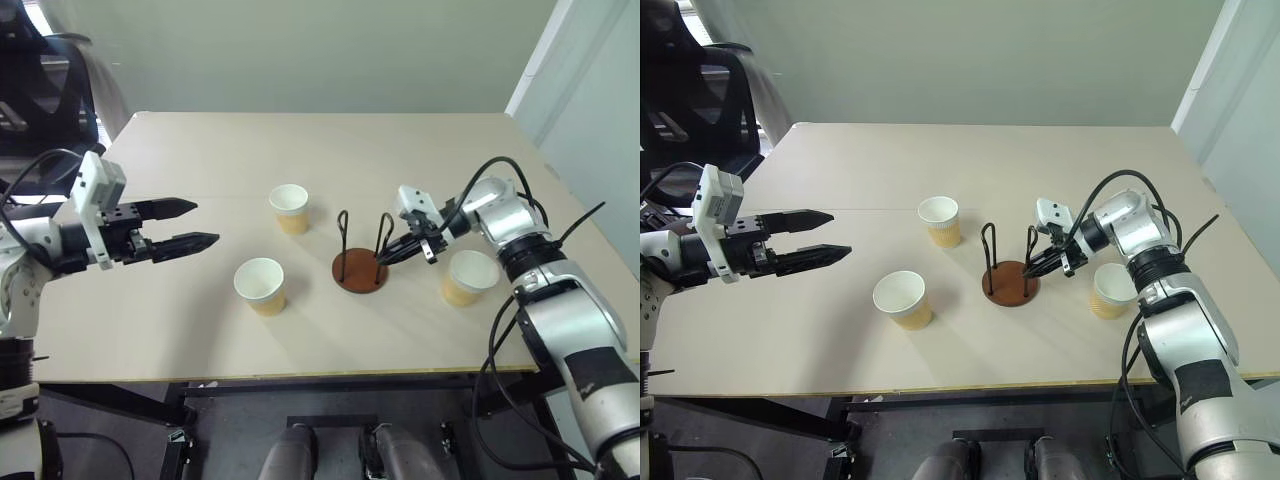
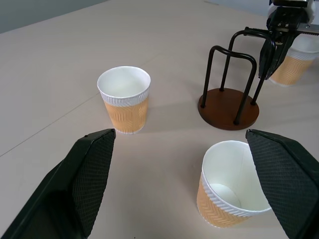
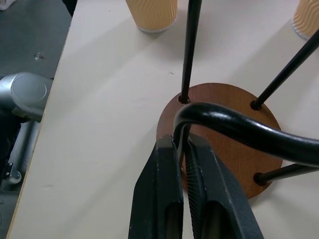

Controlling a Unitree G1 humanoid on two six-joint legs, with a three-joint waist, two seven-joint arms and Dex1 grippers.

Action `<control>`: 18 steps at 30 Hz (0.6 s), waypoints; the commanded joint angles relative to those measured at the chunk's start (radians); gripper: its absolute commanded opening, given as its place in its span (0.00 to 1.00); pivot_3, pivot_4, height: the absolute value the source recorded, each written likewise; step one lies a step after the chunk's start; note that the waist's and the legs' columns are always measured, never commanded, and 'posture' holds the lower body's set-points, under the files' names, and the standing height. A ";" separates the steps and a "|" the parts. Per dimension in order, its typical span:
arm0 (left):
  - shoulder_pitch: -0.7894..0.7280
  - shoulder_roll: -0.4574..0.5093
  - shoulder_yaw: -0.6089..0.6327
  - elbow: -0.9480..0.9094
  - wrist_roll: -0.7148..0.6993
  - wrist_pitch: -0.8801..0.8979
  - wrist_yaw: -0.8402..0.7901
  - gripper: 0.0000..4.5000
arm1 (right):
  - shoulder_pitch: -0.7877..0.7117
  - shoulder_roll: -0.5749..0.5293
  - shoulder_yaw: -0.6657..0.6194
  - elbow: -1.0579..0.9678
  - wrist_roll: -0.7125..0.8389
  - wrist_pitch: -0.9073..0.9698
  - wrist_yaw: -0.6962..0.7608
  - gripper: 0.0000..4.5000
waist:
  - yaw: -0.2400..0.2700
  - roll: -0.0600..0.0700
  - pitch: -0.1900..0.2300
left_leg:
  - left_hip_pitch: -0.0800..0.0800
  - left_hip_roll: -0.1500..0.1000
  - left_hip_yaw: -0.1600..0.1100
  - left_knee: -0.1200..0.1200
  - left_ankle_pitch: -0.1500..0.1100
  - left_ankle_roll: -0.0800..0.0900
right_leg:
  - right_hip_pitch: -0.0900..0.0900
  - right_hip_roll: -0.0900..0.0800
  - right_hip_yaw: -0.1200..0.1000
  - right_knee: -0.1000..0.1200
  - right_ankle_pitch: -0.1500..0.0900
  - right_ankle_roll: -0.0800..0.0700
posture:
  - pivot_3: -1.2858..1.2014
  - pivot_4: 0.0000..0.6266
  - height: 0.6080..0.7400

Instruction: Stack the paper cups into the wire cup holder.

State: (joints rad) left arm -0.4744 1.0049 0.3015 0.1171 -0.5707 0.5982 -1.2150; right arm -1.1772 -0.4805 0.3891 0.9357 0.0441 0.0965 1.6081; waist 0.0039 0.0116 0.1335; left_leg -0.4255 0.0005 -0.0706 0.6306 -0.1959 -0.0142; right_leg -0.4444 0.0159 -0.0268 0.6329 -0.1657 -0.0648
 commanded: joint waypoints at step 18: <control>-0.024 0.016 0.017 -0.018 -0.010 -0.004 0.004 1.00 | -0.098 0.035 -0.070 0.128 -0.077 -0.081 -0.022 0.01 | -0.001 0.000 0.000 | 0.000 0.000 0.000 0.000 0.000 -0.001 | 0.000 0.000 0.000 0.000 0.000 -0.001 | 0.52 0.24 1.00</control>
State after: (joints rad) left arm -0.4778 1.0048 0.3014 0.1171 -0.5703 0.5984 -1.2140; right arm -1.2403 -0.4423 0.3446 1.0664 -0.0284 0.0299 1.5904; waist 0.0033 0.0116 0.1335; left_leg -0.4253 0.0005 -0.0707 0.6306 -0.1963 -0.0150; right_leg -0.4444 0.0159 -0.0268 0.6332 -0.1662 -0.0657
